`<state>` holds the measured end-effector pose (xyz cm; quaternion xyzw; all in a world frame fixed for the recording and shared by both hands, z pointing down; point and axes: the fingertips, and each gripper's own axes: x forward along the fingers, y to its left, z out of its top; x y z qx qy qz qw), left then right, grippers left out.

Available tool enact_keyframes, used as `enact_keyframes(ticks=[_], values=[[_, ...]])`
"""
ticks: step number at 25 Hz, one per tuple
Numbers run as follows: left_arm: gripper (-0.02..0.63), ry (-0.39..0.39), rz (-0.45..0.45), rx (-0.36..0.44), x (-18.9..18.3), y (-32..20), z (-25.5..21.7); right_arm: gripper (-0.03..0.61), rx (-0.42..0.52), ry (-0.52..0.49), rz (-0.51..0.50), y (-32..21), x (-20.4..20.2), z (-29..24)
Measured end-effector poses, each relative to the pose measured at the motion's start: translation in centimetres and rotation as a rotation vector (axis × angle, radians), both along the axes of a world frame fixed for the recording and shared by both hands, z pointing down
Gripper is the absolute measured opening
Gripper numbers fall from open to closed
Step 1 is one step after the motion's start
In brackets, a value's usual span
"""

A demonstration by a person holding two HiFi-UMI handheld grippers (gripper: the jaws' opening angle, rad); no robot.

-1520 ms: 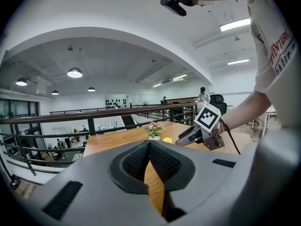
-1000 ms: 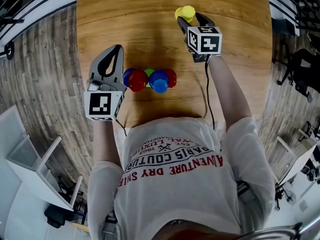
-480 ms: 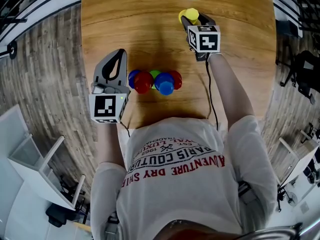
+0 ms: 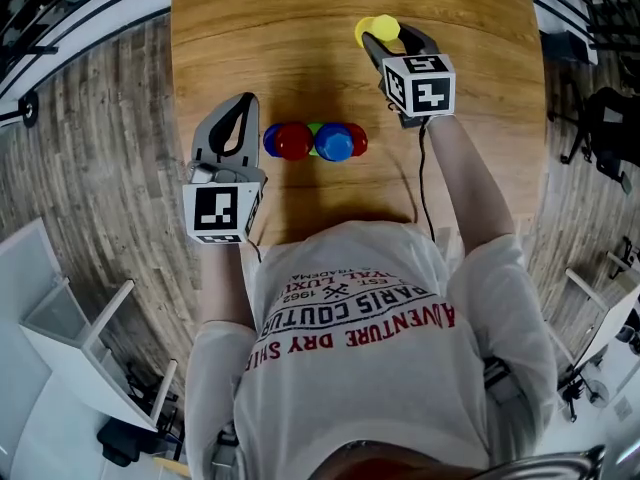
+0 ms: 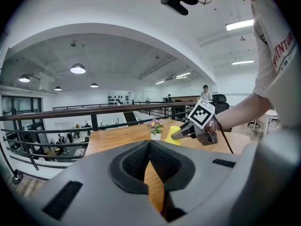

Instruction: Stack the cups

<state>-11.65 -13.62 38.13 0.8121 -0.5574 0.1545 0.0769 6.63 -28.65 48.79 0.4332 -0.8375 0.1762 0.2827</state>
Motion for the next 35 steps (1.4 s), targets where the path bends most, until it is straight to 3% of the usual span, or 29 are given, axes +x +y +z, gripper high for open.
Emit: enact_keyframes(ticks=[15,24,35], values=[[0.015,0.055,0.121,0.051,0.3,6.7,-2.4,0.252,0.007,-0.102,-0.13,13.0,-4.0,-10.1],[0.015,0.051,0.165,0.058,-0.6,10.1,-2.6,0.253,-0.03,-0.085,-0.195,19.5,-6.5,-10.4],[0.015,0.054,0.144,0.052,-3.1,11.8,-2.0,0.253,-0.051,0.016,-0.23,21.4,-8.8,-8.6]])
